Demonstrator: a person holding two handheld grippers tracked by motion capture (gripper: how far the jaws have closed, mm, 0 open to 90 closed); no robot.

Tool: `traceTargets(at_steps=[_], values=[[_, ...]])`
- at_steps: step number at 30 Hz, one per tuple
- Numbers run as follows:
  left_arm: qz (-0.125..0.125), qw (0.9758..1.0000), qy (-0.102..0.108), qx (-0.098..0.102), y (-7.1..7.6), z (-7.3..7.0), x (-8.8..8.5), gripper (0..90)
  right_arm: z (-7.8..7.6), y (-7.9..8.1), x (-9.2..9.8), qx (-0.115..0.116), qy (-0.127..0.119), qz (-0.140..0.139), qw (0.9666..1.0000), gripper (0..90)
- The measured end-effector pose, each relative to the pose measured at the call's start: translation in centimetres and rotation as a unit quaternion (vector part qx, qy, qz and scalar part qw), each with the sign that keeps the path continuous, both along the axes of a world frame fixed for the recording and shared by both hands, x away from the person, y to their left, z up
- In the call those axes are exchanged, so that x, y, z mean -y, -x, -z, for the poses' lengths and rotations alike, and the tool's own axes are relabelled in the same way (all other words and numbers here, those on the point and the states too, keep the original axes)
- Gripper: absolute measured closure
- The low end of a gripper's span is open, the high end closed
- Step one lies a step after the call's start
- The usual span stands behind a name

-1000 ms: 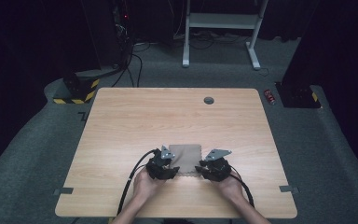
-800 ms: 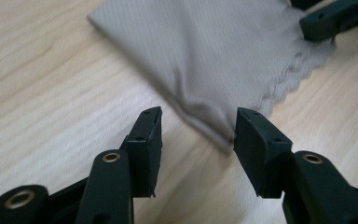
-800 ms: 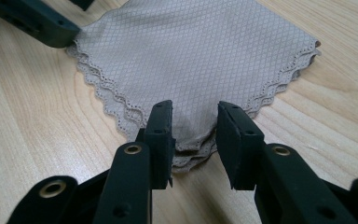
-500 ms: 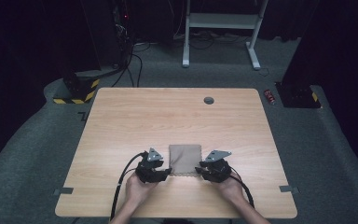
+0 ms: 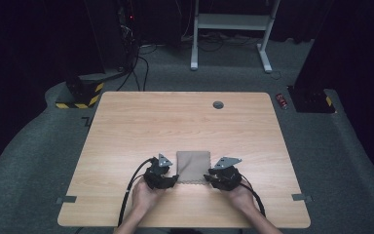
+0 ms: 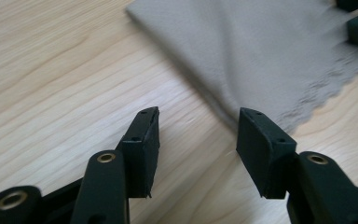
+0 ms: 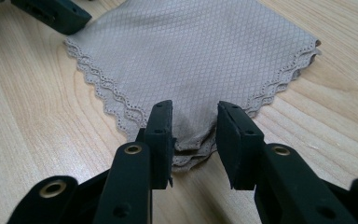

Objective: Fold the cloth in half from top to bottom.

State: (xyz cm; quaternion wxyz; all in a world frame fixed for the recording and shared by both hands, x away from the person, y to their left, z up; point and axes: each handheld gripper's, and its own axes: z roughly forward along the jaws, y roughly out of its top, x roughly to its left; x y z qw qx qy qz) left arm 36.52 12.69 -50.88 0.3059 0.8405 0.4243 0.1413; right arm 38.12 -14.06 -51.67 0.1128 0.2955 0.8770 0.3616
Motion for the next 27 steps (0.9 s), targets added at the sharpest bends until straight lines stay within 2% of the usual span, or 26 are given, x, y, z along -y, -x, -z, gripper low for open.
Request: traceTargets(at_steps=[2, 5, 8, 10, 12, 14, 17, 19, 22, 27], values=[[-0.002, 0.9999, 0.012, -0.001, 0.0, -0.1, -0.3, 49.1, -0.1, -0.1, 0.0, -0.003, 0.001, -0.001, 1.0000, 66.4], [0.004, 0.9986, 0.048, 0.022, 0.0, -0.7, -0.1, 49.5, -0.3, -0.5, 0.0, -0.015, 0.001, -0.003, 0.9999, 71.7], [0.023, 0.9961, 0.079, 0.034, -0.6, -1.2, 0.9, 50.0, -0.8, -1.0, 0.1, -0.014, -0.014, 0.005, 0.9998, 76.9], [0.036, 0.9949, 0.087, 0.036, -1.4, -1.2, 1.9, 50.3, -1.3, -1.7, -0.1, -0.013, -0.027, 0.016, 0.9994, 79.9], [0.043, 0.9945, 0.088, 0.036, -2.3, -1.0, 3.0, 50.4, -1.5, -2.7, -0.3, -0.018, -0.044, 0.029, 0.9984, 82.3], [0.046, 0.9949, 0.080, 0.040, -2.8, -0.6, 3.7, 50.5, -1.5, -4.1, -0.7, -0.027, -0.066, 0.047, 0.9964, 83.1], [0.038, 0.9966, 0.067, 0.030, -3.1, 0.2, 3.7, 50.6, -1.2, -5.5, -1.3, -0.031, -0.075, 0.067, 0.9945, 82.9], [0.035, 0.9971, 0.062, 0.027, -3.1, 0.7, 3.2, 50.6, -0.7, -6.3, -1.8, -0.037, -0.071, 0.074, 0.9941, 82.5], [0.034, 0.9967, 0.067, 0.030, -3.0, 0.9, 2.6, 51.1, -0.1, -7.3, -2.0, -0.046, -0.056, 0.086, 0.9936, 81.7], [0.048, 0.9967, 0.043, 0.049, -2.6, 1.0, 1.9, 51.4, 0.2, -7.9, -1.2, -0.046, -0.059, 0.103, 0.9919, 80.7]])
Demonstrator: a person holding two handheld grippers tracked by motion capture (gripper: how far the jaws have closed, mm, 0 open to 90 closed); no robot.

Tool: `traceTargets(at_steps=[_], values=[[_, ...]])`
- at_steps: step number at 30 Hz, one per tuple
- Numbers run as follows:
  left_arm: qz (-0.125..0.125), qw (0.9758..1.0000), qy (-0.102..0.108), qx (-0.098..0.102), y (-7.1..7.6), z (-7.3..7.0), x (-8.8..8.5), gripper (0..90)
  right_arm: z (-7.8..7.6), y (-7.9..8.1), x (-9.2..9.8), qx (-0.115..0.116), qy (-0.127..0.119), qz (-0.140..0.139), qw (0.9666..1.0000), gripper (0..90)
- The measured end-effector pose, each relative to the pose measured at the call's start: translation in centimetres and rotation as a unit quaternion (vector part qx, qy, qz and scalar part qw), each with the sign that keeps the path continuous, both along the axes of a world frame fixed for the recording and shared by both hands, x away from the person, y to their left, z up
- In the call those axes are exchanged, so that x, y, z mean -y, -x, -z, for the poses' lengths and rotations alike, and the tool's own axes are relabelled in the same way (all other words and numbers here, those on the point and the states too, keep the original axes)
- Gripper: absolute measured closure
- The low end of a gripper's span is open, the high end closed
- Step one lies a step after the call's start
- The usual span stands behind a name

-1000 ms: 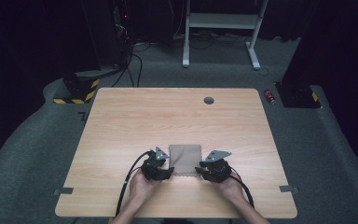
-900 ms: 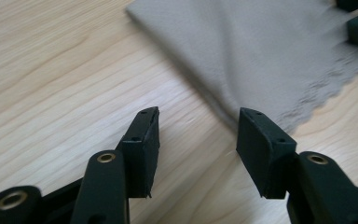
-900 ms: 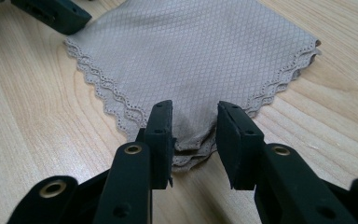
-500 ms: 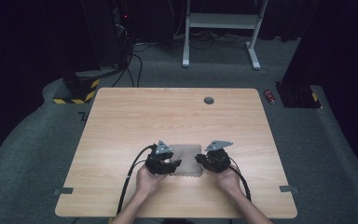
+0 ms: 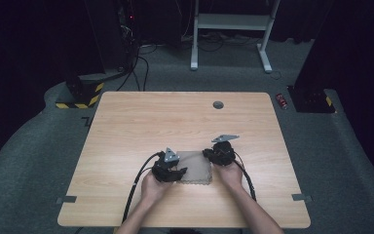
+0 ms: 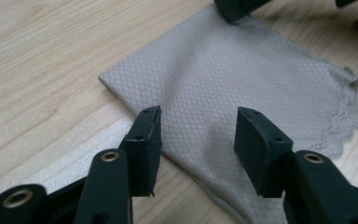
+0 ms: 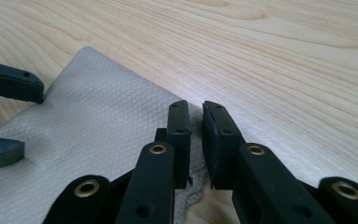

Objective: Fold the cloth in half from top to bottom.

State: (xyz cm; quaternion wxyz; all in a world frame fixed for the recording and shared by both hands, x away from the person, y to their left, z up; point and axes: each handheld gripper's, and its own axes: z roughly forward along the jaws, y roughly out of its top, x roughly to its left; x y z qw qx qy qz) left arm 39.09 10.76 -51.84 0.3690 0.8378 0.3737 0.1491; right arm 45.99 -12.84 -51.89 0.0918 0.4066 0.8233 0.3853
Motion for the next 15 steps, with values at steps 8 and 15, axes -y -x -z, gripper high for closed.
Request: traceTargets(at_steps=[8, 15], values=[[-0.010, 0.9997, 0.018, 0.010, 0.2, 0.5, -0.8, 48.2, 0.0, -0.4, 1.4, 0.002, 0.010, 0.022, 0.9997, 76.9], [-0.029, 0.9993, 0.025, 0.003, 0.4, 0.4, -2.1, 42.0, -1.1, 0.8, 2.4, 0.023, 0.005, 0.018, 0.9996, 72.9]])
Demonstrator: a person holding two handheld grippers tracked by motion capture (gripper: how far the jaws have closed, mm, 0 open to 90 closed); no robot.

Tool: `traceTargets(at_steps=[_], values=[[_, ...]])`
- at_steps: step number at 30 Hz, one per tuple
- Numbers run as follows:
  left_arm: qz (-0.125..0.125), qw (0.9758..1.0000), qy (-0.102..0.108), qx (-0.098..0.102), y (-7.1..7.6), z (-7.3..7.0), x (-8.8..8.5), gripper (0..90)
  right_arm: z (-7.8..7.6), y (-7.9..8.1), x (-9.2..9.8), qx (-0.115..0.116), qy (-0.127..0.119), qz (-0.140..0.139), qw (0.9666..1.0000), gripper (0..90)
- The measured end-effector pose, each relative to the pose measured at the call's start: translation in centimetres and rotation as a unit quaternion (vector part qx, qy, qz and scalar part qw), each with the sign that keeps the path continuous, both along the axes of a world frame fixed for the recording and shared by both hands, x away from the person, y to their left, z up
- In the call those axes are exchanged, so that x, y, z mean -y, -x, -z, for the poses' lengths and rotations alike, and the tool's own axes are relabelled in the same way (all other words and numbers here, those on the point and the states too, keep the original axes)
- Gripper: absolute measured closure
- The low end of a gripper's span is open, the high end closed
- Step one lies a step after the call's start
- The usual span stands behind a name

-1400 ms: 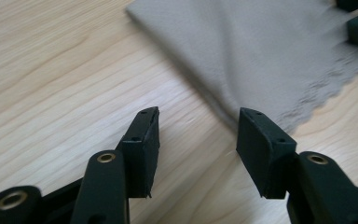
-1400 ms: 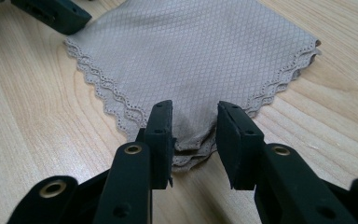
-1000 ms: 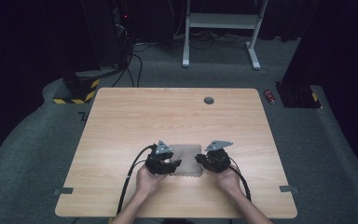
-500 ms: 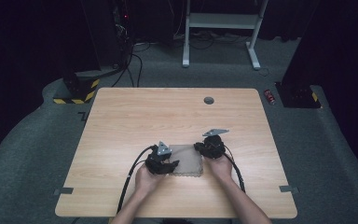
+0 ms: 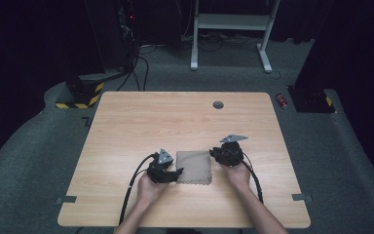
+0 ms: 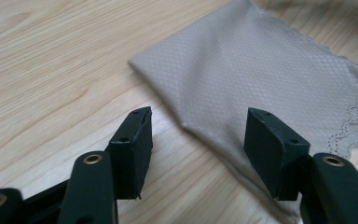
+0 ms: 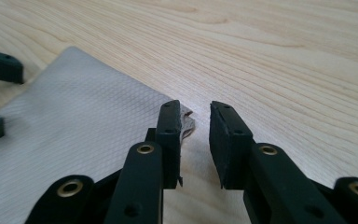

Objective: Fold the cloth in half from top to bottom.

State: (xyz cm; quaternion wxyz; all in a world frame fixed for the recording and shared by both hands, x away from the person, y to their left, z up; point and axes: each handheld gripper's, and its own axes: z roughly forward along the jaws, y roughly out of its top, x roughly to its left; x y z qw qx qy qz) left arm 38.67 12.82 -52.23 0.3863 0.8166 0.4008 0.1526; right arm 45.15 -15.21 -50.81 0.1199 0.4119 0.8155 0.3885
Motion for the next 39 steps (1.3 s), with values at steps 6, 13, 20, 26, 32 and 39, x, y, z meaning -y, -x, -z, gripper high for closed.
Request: traceTargets(at_steps=[6, 13, 20, 26, 32, 39], values=[[-0.022, 0.9996, 0.018, 0.009, 1.2, -0.9, -2.3, 40.6, -0.4, 1.7, 1.8, 0.009, -0.006, 0.002, 0.9999, 68.0], [-0.083, 0.9963, 0.010, 0.016, 2.0, -0.7, -6.1, 39.6, 0.1, 3.8, 4.6, 0.020, 0.010, 0.022, 0.9995, 62.8], [-0.118, 0.9929, 0.002, 0.018, 2.4, -0.2, -8.3, 38.5, 0.3, 5.3, 7.2, 0.032, 0.028, 0.059, 0.9973, 60.3], [-0.134, 0.9904, -0.028, 0.019, 2.3, 0.5, -8.5, 35.8, 1.2, 5.8, 8.0, 0.037, 0.052, 0.077, 0.9950, 59.3], [-0.137, 0.9901, -0.028, 0.016, 2.3, 0.5, -8.5, 31.8, 1.4, 6.3, 8.1, 0.042, 0.061, 0.082, 0.9939, 49.2], [-0.132, 0.9907, -0.027, 0.013, 2.3, 0.5, -8.4, 28.9, 1.5, 6.3, 8.0, 0.036, 0.059, 0.076, 0.9947, 41.4]])
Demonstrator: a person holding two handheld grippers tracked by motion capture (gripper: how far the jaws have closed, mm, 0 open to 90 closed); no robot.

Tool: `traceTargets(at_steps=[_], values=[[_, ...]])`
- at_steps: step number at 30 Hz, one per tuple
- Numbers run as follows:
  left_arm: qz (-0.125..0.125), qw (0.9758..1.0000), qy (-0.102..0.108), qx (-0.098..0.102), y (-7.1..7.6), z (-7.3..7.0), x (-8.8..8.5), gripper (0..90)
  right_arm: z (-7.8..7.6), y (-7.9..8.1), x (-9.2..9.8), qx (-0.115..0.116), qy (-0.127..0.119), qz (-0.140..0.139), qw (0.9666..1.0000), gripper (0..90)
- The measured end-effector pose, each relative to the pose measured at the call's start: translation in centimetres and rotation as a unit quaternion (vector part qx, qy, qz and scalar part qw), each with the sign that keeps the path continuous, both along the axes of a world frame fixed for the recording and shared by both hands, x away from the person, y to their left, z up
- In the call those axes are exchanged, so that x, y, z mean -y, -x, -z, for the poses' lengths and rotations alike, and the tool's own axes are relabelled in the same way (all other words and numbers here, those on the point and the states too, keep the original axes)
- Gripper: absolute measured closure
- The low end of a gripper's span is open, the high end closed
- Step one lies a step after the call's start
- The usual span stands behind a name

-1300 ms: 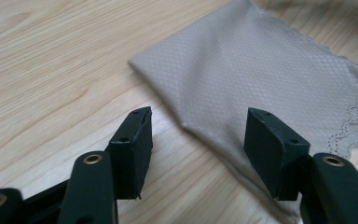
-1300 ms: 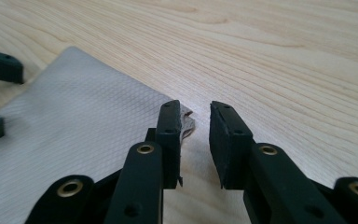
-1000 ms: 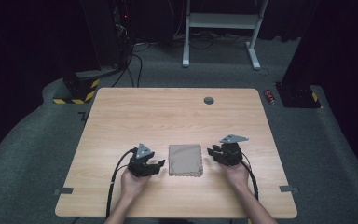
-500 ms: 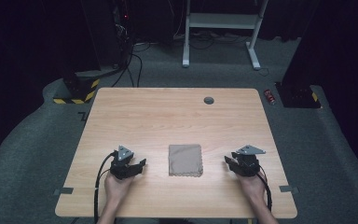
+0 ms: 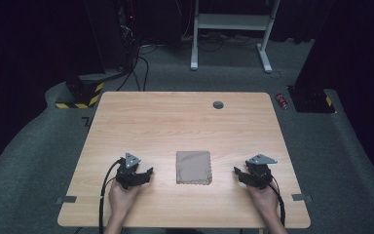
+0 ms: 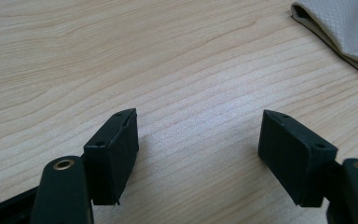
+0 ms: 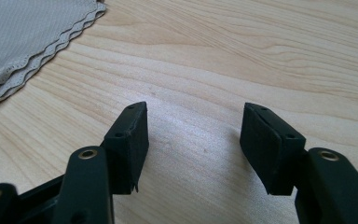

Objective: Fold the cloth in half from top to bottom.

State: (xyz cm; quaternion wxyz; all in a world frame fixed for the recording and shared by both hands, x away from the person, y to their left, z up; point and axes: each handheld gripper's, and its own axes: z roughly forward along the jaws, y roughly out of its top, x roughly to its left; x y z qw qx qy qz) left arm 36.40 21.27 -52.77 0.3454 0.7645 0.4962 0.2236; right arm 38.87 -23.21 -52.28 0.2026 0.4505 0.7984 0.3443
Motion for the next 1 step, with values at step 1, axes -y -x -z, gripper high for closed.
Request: traceTargets(at_steps=[1], values=[[0.000, 1.0000, 0.000, 0.000, -0.01, 0.00, 0.01, 28.7, 0.00, -0.01, 0.01, 0.000, 0.000, 0.000, 1.0000, 41.2]])
